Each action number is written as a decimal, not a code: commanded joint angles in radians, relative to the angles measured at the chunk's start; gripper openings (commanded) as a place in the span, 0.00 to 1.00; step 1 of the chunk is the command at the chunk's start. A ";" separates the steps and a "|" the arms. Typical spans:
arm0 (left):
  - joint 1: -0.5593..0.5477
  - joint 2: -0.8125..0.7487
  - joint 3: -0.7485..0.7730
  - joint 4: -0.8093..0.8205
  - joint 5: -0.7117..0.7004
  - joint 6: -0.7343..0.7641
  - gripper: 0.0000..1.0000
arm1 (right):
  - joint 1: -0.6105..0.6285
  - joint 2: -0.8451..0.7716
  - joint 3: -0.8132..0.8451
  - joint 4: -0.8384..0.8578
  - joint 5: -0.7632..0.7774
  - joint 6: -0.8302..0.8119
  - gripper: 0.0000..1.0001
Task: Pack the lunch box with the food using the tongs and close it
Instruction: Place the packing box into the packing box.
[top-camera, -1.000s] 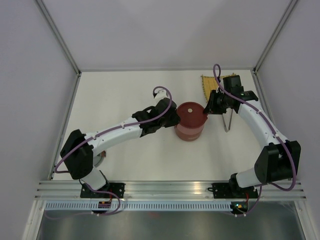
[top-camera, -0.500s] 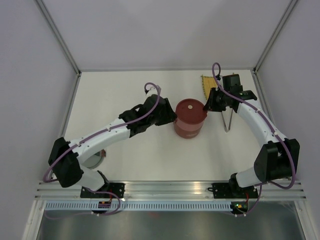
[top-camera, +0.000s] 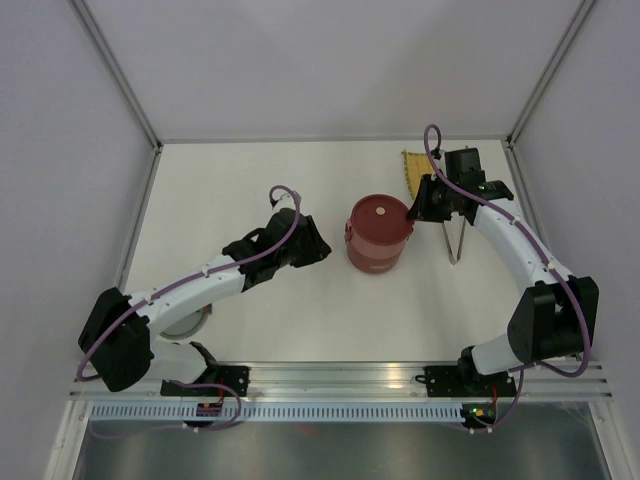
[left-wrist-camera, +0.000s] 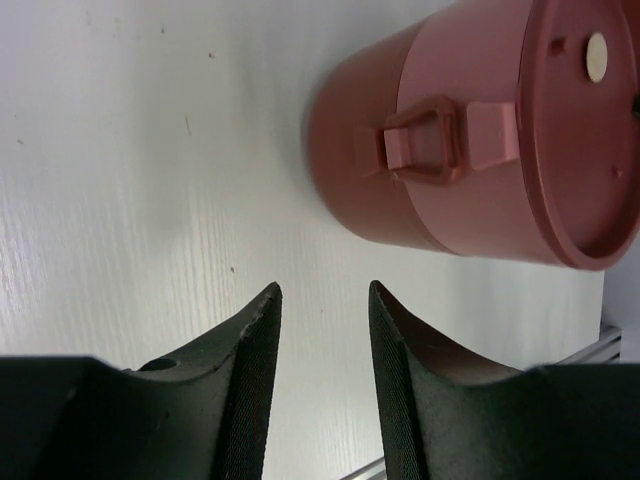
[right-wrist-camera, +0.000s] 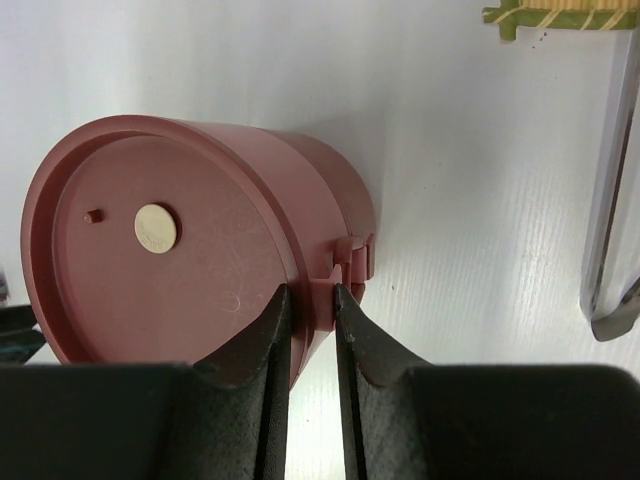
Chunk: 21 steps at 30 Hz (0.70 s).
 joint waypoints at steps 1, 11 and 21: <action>0.027 0.022 0.014 0.167 0.045 0.060 0.45 | -0.003 0.019 -0.007 -0.053 0.004 -0.012 0.17; 0.024 0.104 0.038 0.298 0.040 0.177 0.46 | 0.016 -0.074 -0.019 -0.073 0.035 0.131 0.22; 0.025 0.082 0.037 0.287 0.025 0.200 0.46 | 0.049 -0.045 0.025 -0.076 0.013 0.038 0.44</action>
